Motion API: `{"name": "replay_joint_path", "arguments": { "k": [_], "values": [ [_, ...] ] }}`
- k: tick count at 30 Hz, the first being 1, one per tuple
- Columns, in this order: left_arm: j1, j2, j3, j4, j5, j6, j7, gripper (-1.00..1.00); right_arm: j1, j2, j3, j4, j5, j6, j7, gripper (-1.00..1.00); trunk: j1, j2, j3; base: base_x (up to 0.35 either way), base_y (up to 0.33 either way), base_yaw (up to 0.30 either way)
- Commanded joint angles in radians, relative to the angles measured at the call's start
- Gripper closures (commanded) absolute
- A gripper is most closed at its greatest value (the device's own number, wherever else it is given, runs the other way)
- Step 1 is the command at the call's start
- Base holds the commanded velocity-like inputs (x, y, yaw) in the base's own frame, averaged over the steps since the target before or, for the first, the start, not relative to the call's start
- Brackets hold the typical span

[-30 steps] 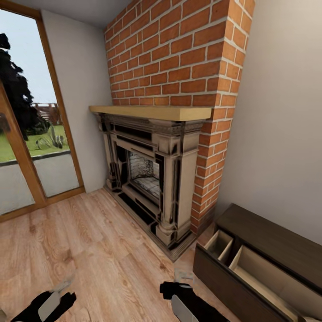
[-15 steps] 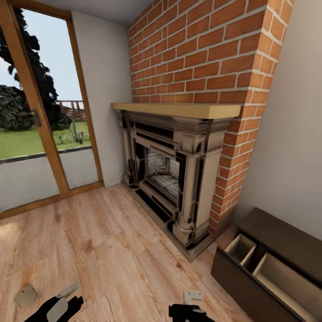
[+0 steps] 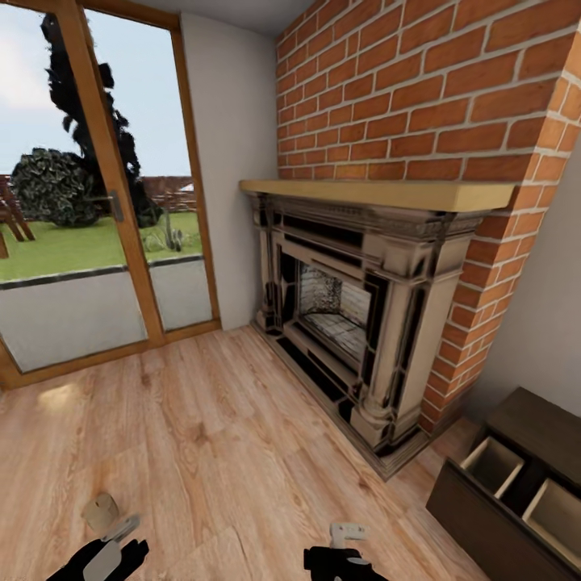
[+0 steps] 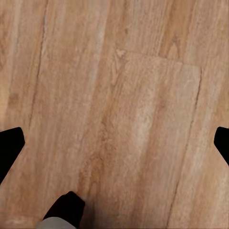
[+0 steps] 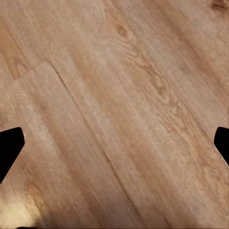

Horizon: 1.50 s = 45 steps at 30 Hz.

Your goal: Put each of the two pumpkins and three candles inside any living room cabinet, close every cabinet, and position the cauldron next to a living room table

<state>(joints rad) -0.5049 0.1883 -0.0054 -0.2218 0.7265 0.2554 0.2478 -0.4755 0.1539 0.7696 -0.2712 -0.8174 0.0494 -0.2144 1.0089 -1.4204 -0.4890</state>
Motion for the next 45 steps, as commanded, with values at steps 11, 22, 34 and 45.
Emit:
{"name": "replay_joint_path", "arguments": {
  "k": [11,22,34,45],
  "values": [
    [0.000,0.000,-0.001,-0.003,0.001,0.005,0.005,-1.00,-0.001,0.001,0.009,-0.003,-0.005,0.003,-0.007,-1.00,0.000,-0.001,-0.015,0.171,0.282,0.178],
    [0.000,0.001,-0.001,-0.002,0.001,0.005,0.005,-1.00,-0.001,-0.001,0.010,-0.006,-0.005,-0.040,-0.005,-1.00,0.000,-0.001,-0.027,0.261,0.202,0.157],
    [0.001,0.000,-0.001,-0.002,0.001,0.005,0.005,-1.00,0.000,-0.002,0.010,-0.006,-0.005,-0.066,-0.003,-1.00,0.000,-0.001,-0.028,0.282,0.200,0.145],
    [0.001,0.000,-0.007,0.000,0.001,0.005,0.005,-1.00,0.000,-0.002,0.010,-0.007,-0.005,-0.066,0.000,-1.00,0.000,-0.001,-0.028,0.281,0.064,0.201]
  ]
}}
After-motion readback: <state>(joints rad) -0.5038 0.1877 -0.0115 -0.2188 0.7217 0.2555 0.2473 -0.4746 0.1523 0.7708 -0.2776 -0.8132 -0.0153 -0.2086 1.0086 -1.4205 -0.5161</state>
